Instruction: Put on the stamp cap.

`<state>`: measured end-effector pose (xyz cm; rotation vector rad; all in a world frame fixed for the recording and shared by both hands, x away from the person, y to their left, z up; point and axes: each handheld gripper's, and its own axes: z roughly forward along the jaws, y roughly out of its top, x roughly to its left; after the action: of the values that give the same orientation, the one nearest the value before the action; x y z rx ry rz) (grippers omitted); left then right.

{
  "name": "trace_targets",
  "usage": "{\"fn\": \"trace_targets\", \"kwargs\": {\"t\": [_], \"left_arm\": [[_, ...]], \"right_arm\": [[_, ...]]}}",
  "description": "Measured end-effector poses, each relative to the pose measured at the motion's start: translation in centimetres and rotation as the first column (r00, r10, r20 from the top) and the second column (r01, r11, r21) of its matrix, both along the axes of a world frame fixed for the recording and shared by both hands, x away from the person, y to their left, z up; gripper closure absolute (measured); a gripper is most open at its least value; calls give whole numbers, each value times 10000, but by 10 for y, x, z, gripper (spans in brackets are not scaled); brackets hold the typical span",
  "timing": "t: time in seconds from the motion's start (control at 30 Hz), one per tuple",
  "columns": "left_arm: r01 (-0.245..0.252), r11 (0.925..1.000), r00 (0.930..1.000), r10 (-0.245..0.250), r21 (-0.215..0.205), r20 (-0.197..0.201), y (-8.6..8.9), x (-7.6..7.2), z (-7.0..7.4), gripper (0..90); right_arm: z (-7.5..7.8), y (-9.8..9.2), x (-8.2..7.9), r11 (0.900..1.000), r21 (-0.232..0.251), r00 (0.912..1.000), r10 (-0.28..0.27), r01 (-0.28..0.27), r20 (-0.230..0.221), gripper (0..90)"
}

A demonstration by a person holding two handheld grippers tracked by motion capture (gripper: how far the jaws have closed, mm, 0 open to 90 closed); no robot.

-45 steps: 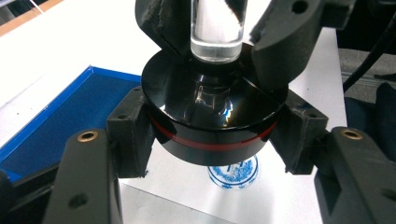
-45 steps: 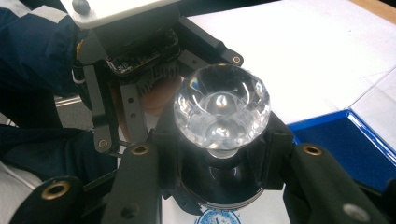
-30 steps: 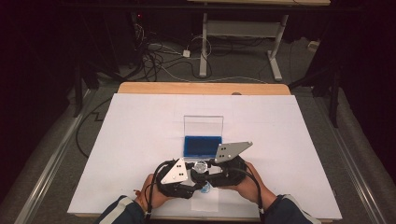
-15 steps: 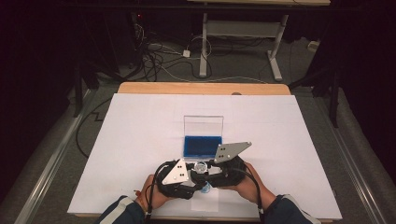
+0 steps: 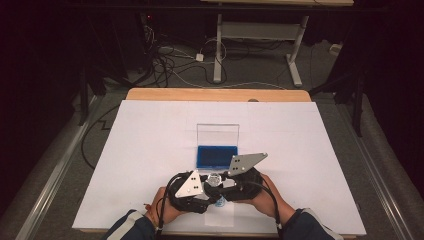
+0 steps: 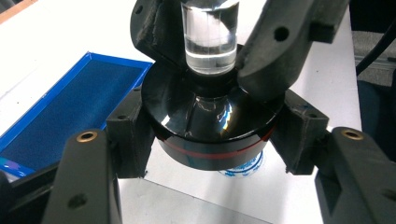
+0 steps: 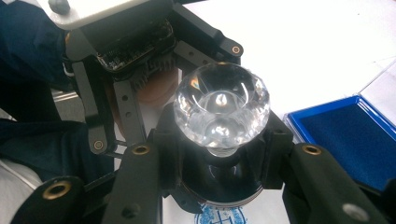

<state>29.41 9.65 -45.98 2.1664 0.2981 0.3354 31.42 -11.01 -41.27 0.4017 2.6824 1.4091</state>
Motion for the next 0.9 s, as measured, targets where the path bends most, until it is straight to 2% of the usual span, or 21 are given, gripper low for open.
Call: {"fn": "trace_targets", "kwargs": {"t": [0.43,0.57,0.6,0.73,0.8,0.9], "left_arm": [[1,9999,9997,1,113,-228,0,1,0,364],[68,9999,9991,-65,74,-415,0,2,1,363],[131,9999,9983,-131,-1,-574,1,3,0,363],[124,9999,9984,-130,-118,-551,1,4,0,361],[162,9995,9976,-178,-259,-665,2,4,-1,361],[83,9993,9980,-106,-360,-626,1,4,-3,359]], "right_arm": [[-2,2,-2,9999,-103,9998,19,-17,185,619],[-3,1,0,10000,-40,9998,75,-75,176,625],[-3,1,0,10000,-52,9998,73,-72,177,629],[-2,1,-1,9999,-97,9996,54,-51,288,643],[-2,0,-1,10000,6,9997,-5,5,232,648],[-2,1,-2,9999,-102,9991,22,-18,434,654]]}}
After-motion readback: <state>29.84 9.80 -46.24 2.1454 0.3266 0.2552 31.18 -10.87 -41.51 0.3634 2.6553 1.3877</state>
